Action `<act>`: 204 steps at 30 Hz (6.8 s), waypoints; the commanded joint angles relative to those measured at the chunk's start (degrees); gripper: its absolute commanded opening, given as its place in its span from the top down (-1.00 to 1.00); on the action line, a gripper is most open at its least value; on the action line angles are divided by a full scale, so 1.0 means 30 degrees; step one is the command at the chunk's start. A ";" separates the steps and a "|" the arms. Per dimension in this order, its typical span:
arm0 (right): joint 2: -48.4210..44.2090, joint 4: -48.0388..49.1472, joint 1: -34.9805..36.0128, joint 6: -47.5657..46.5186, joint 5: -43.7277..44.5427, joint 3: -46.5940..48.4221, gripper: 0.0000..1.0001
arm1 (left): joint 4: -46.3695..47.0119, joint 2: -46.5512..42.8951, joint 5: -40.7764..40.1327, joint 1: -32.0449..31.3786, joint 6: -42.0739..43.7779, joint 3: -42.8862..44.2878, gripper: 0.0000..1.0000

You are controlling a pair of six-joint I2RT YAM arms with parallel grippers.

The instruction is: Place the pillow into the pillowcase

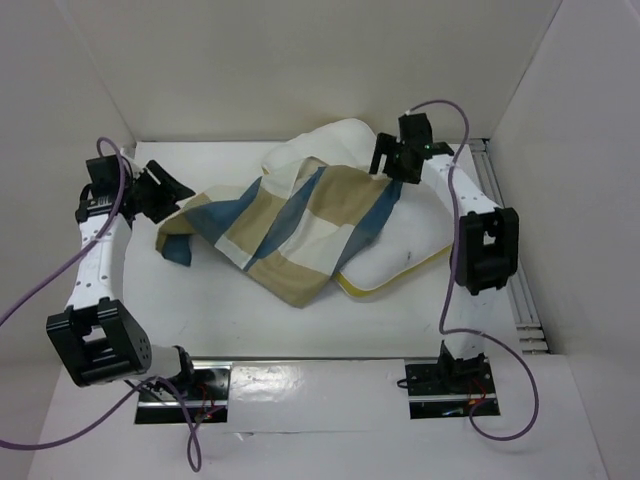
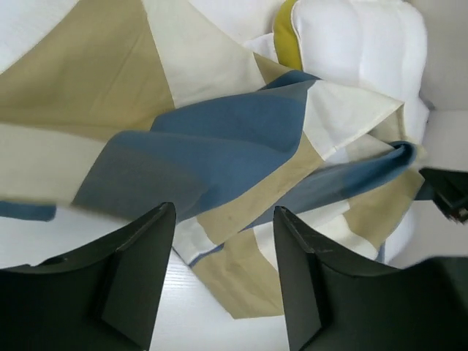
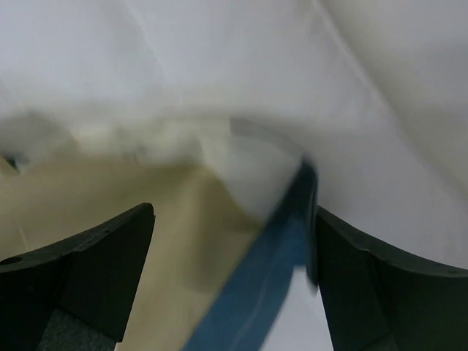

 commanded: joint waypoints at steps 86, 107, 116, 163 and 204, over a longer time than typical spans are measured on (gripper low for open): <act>-0.2167 -0.3659 0.7960 -0.0142 0.9360 -0.3409 -0.99 | -0.3399 0.5651 -1.0502 -0.3750 0.0129 0.4044 1.00; -0.1846 -0.2286 0.8316 -0.2722 0.9790 -0.7356 -0.95 | -0.3811 0.5649 -1.0767 -0.2959 -0.0047 0.5011 1.00; -0.7365 -0.0411 0.3598 -0.0877 0.6604 -0.5299 1.00 | -0.3811 0.5473 -1.0064 -0.2959 0.0334 0.5011 1.00; -1.0393 -0.5567 0.9689 0.0588 0.5137 -0.9755 -0.99 | -0.5100 1.3616 -0.4381 -1.2770 0.3615 1.1192 -0.78; -1.4850 -0.6184 0.5060 -0.0109 0.2820 -1.1694 -0.94 | -0.7063 0.2400 -0.4755 -1.1253 0.3183 0.3194 -0.38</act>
